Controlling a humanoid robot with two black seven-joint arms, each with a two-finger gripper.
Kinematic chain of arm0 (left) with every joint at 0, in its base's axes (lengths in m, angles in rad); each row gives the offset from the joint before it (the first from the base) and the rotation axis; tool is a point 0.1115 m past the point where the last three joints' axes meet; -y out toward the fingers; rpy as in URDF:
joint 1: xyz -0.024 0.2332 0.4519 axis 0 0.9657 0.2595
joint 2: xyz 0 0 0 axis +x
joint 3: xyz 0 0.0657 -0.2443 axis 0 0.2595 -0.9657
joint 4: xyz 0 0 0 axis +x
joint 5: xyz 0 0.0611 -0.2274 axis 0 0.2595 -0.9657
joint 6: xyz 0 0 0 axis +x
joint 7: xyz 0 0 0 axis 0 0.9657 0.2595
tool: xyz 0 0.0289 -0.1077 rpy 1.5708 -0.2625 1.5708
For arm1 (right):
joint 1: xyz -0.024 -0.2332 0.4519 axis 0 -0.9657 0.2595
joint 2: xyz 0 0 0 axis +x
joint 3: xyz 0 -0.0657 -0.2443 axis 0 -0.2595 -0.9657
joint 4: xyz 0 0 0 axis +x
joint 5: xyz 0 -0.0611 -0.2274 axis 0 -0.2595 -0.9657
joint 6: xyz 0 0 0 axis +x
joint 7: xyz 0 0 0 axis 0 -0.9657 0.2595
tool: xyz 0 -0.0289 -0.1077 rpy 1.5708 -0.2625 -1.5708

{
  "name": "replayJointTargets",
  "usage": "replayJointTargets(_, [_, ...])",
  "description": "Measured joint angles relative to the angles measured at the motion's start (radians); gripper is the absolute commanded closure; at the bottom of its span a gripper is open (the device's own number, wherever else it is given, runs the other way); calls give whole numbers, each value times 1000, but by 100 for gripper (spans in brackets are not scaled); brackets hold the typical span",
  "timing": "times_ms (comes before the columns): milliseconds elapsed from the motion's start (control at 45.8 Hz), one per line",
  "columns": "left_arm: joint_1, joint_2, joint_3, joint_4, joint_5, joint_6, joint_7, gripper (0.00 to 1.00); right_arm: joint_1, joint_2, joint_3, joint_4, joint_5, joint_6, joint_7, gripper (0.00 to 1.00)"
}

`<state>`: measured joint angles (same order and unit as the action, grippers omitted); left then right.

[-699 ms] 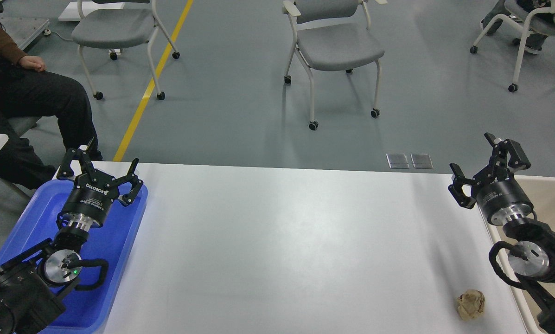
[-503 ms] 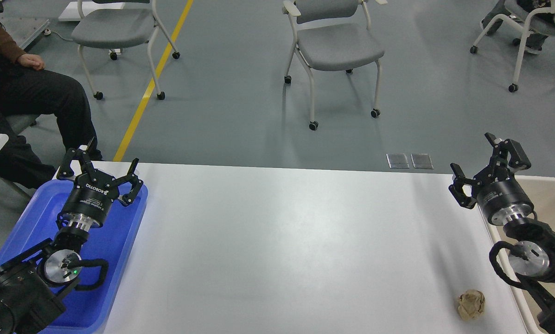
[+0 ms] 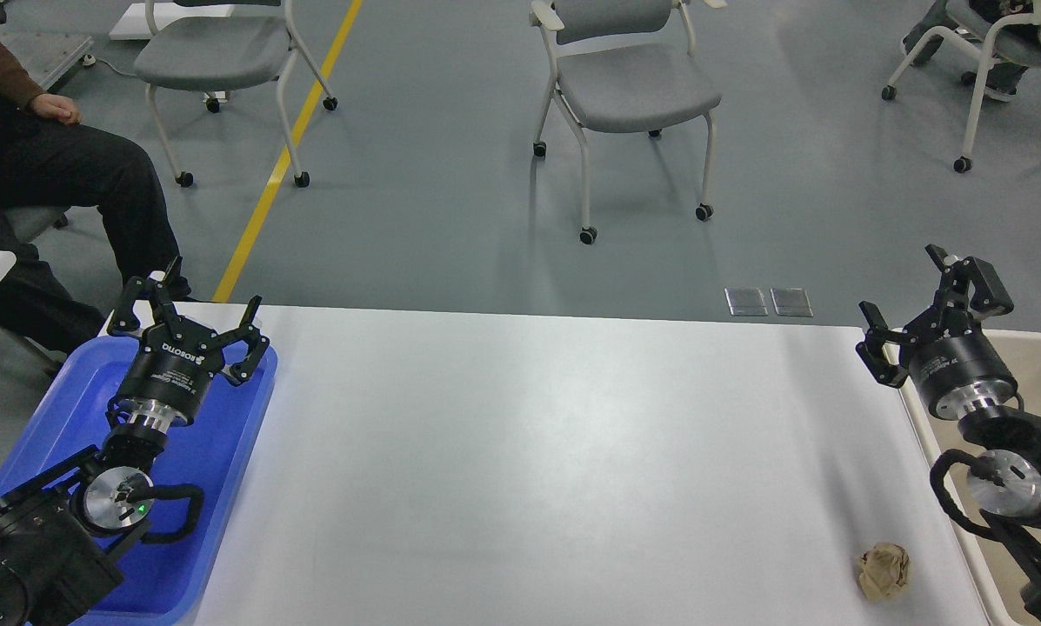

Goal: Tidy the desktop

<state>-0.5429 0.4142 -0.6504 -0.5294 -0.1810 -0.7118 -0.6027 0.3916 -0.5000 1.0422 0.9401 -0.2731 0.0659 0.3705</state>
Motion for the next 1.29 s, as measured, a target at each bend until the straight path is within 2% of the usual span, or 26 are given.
replayJointTargets(940, [0,0,0,0,0,0,0,2,-9,-64,38,5,9,-10,6,0])
replayJointTargets(1115, [0,0,0,0,0,0,0,2,-3,-129,-20,15,-30,-5,5,0])
replayJointTargets(1290, [0,0,0,0,0,0,0,2,51,-242,-185,41,-183,3,5,0])
